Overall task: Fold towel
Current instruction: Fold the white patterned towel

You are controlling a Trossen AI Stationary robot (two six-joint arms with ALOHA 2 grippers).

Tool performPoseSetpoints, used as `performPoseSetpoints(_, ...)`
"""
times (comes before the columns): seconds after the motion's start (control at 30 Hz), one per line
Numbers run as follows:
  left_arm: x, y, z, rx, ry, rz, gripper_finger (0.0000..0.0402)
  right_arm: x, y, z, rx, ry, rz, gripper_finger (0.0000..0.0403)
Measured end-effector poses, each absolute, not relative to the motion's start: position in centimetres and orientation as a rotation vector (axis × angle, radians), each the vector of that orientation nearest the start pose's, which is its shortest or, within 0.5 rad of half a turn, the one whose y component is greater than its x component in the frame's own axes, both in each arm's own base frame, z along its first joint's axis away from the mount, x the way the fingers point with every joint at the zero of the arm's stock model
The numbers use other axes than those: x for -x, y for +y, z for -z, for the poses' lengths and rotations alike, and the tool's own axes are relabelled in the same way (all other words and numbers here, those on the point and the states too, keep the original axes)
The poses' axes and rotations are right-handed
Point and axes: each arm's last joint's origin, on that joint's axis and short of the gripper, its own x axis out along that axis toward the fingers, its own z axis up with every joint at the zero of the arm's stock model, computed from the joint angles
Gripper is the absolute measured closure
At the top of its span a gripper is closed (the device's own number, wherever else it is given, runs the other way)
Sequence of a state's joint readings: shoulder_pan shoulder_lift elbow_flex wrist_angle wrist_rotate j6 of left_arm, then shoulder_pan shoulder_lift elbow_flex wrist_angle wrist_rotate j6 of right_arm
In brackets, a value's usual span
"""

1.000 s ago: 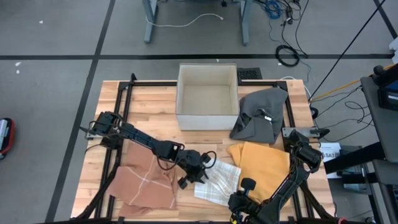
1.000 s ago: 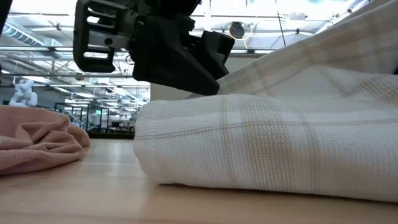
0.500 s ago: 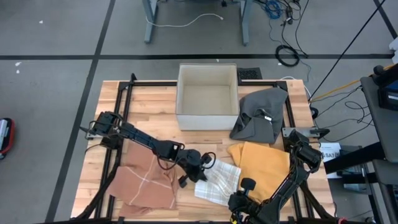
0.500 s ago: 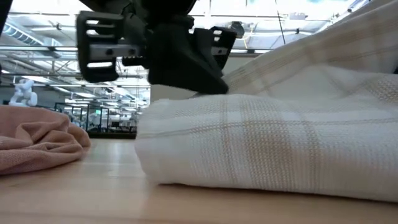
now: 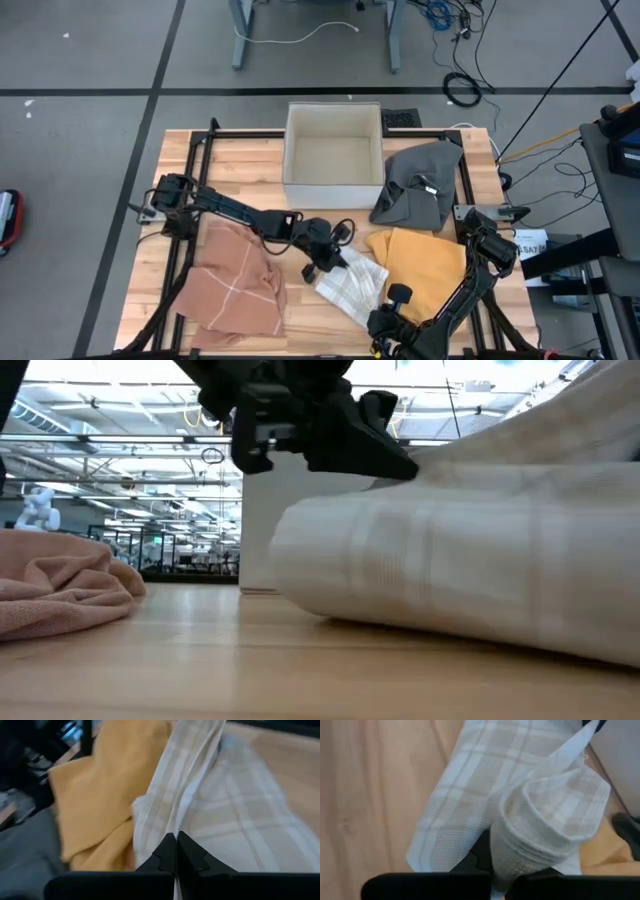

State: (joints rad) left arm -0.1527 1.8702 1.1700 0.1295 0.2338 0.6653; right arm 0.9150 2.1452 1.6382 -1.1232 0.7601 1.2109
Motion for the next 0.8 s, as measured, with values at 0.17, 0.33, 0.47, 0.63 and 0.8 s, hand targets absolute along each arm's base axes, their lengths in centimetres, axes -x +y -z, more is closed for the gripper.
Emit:
performPoseSetpoints(0.17, -40.0, -5.5, -18.8, -0.587, 0.459, 0.557, 0.04, -25.7, 30.3, -17.0, 0.104, 0.91, 0.532, 0.0396)
performPoseSetpoints(0.33, -40.6, -6.2, -16.8, -0.586, 0.479, 0.581, 0.0401, -25.5, 30.2, -17.0, 0.107, 0.944, 0.532, 0.0365)
performPoseSetpoints(0.47, -41.1, -6.6, -15.3, -0.606, 0.479, 0.548, 0.0401, -25.1, 29.9, -17.0, 0.095, 1.018, 0.562, 0.032)
performPoseSetpoints(0.63, -41.3, -6.5, -15.1, -0.638, 0.499, 0.465, 0.0401, -24.5, 29.5, -17.0, 0.051, 1.109, 0.629, 0.0281)
performPoseSetpoints(0.8, -41.4, -6.4, -15.2, -0.644, 0.49, 0.435, 0.0401, -23.9, 29.2, -17.4, 0.059, 1.178, 0.679, 0.0279)
